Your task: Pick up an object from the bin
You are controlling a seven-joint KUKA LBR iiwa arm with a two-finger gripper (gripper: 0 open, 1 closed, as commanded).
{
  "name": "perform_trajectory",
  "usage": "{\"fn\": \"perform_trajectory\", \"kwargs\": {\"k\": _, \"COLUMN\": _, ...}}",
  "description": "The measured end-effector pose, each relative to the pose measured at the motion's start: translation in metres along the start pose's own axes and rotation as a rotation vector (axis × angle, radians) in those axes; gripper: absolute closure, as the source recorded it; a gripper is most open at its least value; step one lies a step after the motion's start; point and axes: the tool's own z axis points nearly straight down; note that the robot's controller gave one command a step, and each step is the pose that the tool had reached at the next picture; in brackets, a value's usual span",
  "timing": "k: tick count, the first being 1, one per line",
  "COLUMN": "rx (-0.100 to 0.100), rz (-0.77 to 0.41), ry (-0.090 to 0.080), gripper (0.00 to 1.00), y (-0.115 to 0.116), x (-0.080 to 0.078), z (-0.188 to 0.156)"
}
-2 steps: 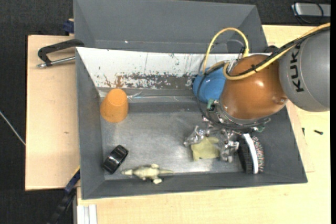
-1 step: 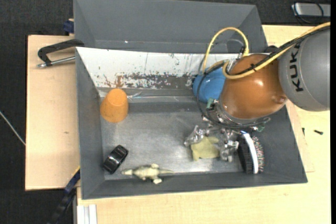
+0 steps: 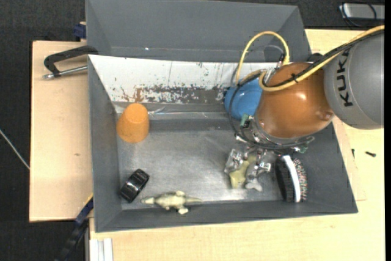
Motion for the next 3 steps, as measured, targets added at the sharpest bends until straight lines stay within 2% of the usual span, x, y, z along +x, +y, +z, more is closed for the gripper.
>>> {"fn": "perform_trajectory", "kwargs": {"k": 2, "rx": 0.003, "rz": 0.005, "ry": -0.001, "gripper": 1.0, "y": -0.002, "x": -0.004, "z": -0.035}}
{"fn": "perform_trajectory", "kwargs": {"k": 3, "rx": 0.008, "rz": 0.008, "ry": -0.003, "gripper": 1.0, "y": -0.004, "x": -0.006, "z": -0.105}}
